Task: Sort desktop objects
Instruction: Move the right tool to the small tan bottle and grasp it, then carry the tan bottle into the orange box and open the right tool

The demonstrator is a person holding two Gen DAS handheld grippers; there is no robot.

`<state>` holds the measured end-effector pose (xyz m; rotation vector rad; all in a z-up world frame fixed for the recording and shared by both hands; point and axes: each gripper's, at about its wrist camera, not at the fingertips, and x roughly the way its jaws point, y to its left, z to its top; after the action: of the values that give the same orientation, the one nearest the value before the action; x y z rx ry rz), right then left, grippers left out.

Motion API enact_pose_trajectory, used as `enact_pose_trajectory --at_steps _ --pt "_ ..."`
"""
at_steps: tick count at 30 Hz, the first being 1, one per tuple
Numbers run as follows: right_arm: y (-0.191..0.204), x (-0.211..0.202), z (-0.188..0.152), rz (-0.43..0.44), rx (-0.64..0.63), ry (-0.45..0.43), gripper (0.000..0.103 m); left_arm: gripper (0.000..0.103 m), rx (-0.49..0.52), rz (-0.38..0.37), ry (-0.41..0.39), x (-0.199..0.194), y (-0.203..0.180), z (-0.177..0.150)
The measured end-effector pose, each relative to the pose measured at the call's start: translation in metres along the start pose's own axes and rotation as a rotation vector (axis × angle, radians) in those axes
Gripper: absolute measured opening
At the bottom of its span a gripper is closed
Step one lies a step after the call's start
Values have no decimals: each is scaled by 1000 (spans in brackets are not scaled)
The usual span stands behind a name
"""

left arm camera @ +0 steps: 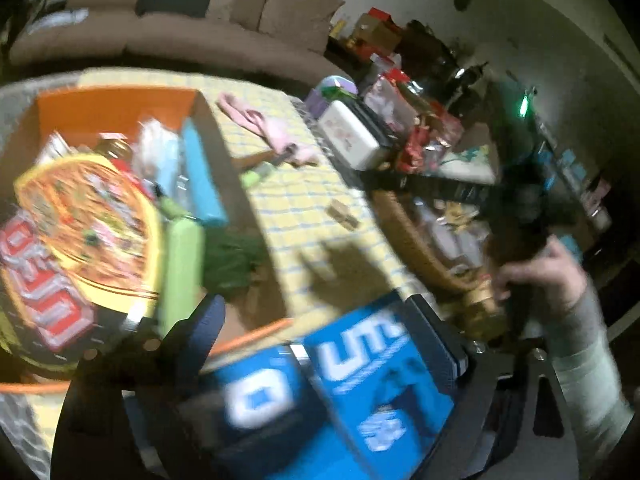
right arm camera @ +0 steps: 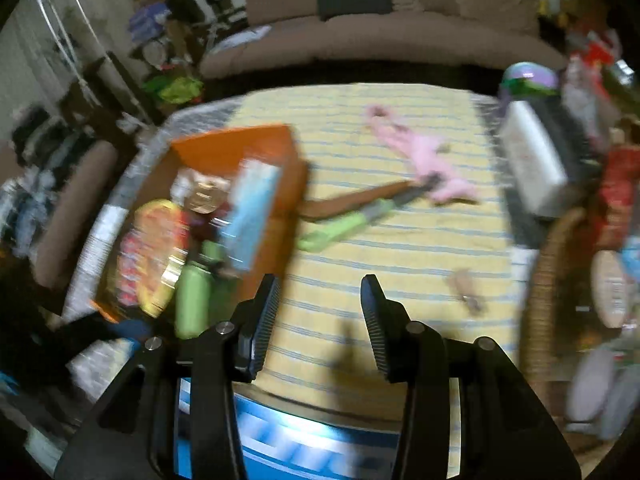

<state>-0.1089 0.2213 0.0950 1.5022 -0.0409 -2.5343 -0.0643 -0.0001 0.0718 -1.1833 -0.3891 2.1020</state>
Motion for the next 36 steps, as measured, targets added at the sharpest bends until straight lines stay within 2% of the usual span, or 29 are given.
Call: enact_pose_trajectory --at_steps 3,7,9,13,18,23,25,27,28,31,34,36 --pt "-32 5 -8 -56 -7 38 40 93 -10 4 30 9 -14 15" --pt "-62 34 -12 -104 -18 72 40 93 -1 17 5 16 -31 37" --pt "-69 50 -10 -127 -23 84 40 93 -19 1 -6 23 -37 44" --pt "-81 85 -1 -165 -47 92 40 93 -39 19 8 47 -41 53" --pt "-90 125 3 -193 -86 162 40 93 -43 34 37 78 -42 53" --pt "-85 146 -3 -221 -168 213 31 93 -7 63 53 94 -46 48" --pt "-85 142 -4 -197 -164 199 22 93 -7 65 68 100 -45 43" --pt "-85 134 -4 -177 -142 187 21 93 -2 73 74 104 -45 41" --pt "-86 126 -3 -139 -113 172 21 93 7 81 72 105 -46 39" --pt "-87 98 3 4 -2 122 21 93 53 108 48 103 -52 35" --pt "-88 63 6 218 143 65 21 93 108 149 23 101 -62 31" --pt "-80 44 6 306 181 34 21 93 137 157 -4 97 -69 29"
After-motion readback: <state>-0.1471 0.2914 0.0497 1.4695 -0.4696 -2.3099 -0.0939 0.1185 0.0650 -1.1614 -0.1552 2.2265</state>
